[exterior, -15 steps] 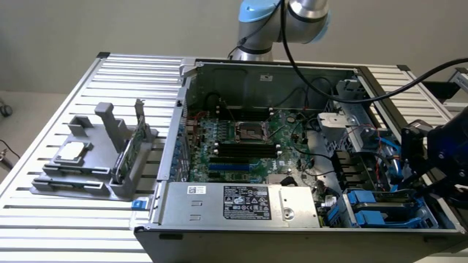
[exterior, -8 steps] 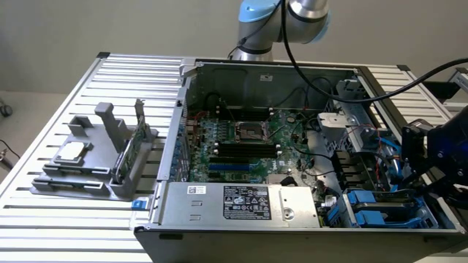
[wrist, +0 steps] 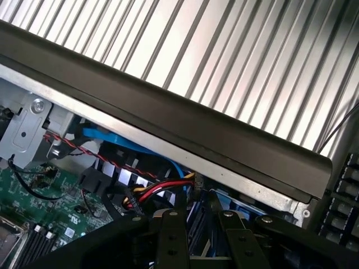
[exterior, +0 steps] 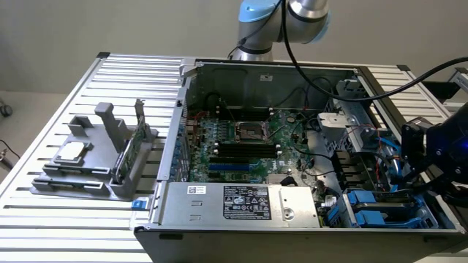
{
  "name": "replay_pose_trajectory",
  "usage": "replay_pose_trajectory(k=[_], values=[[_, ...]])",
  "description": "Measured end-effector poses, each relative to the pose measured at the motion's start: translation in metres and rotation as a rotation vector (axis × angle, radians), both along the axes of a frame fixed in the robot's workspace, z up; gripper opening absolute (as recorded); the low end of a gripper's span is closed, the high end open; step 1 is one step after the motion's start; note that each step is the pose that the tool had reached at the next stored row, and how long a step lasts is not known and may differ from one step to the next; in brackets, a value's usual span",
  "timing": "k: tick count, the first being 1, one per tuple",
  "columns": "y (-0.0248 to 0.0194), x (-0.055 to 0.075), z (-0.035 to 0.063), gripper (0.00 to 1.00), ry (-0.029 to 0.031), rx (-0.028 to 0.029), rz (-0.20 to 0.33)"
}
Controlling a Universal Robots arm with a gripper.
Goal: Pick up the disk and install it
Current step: 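Insert the first disk wire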
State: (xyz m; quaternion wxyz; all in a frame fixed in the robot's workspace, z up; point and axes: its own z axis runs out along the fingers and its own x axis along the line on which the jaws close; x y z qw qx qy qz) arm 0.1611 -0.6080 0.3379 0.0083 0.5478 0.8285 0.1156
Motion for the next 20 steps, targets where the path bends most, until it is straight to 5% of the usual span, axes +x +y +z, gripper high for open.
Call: replay_pose_trajectory(k=[15, 20], values=[[0.0095, 0.0, -0.0041, 0.28, 0.0044, 0.0024, -0.036], [0.0111, 0.0, -0.0044, 0.17, 0.0067, 0.0028, -0.048]])
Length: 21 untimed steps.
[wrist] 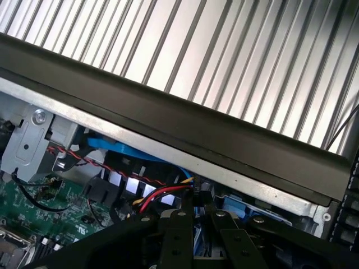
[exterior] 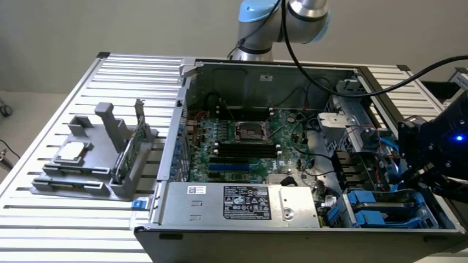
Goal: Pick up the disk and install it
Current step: 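Insert the first disk wire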
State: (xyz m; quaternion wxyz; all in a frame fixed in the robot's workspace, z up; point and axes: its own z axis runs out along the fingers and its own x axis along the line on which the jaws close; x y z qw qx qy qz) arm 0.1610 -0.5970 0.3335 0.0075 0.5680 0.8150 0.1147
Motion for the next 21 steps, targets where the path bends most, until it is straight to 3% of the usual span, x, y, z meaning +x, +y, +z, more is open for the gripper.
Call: replay_pose_trajectory(k=[7, 12, 14, 15, 17, 21], values=[[0.0003, 0.0, 0.0002, 0.17, 0.0028, 0.004, -0.008], [0.0003, -0.006, 0.0024, 0.17, 0.0049, 0.0153, -0.012], [0.0002, -0.009, 0.0042, 0.17, 0.0076, 0.0241, -0.014], [0.0002, -0.01, 0.0048, 0.17, 0.0108, 0.0292, -0.015], [0.0001, -0.011, 0.0054, 0.17, 0.0218, 0.0341, -0.017], [-0.0003, -0.012, 0.0055, 0.17, 0.0547, 0.0358, -0.029]])
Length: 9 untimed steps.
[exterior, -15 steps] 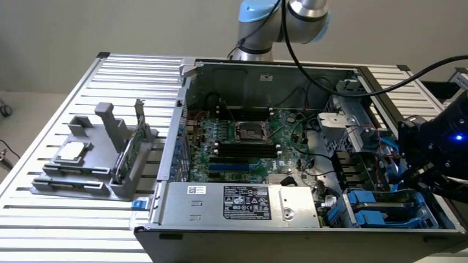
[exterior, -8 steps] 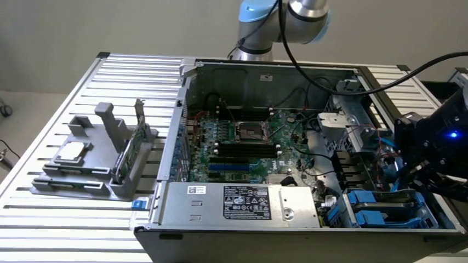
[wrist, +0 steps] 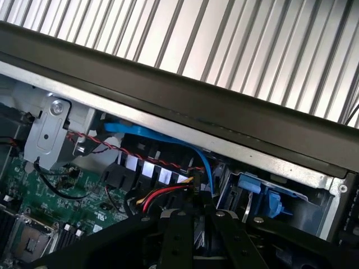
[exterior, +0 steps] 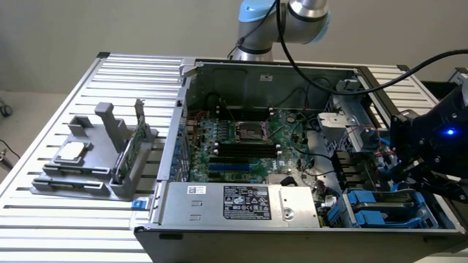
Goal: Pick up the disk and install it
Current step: 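Insert the first disk wire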
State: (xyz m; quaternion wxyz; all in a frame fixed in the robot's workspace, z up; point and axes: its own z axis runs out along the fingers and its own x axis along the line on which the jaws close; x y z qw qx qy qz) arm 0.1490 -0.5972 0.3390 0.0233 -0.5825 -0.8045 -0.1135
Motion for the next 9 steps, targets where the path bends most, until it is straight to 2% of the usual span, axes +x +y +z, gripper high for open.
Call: replay_pose_trajectory(k=[1, 2, 5, 9], values=[[-0.0001, -0.0001, 0.0, 0.17, 0.0088, 0.0002, -0.003], [-0.0004, -0.0006, 0.0003, 0.17, 0.0124, 0.0017, -0.005], [-0.0014, -0.0021, 0.0015, 0.17, 0.0162, 0.0037, -0.01], [-0.0015, -0.0026, 0.0014, 0.17, 0.018, 0.004, -0.027]])
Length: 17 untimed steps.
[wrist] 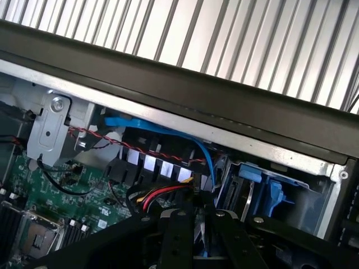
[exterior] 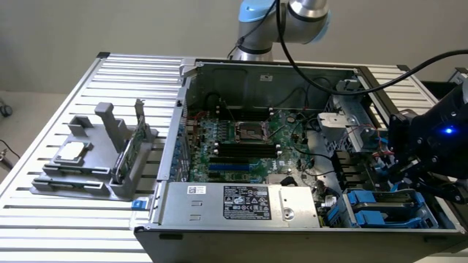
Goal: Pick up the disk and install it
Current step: 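Insert the first disk wire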
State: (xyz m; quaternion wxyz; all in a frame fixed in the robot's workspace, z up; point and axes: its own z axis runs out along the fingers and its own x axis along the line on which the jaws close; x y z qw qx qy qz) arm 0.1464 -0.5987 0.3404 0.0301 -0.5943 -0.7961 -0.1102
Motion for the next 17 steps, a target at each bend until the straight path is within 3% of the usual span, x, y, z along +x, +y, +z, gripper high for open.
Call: replay_pose_trajectory(k=[11, 15, 17], values=[[-0.0007, -0.0012, 0.0014, 0.17, 0.0048, -0.0003, -0.034], [-0.0008, -0.0034, 0.0015, 0.17, 0.0046, -0.0083, -0.037], [-0.0008, -0.0042, 0.0015, 0.17, 0.0045, -0.0171, -0.039]])
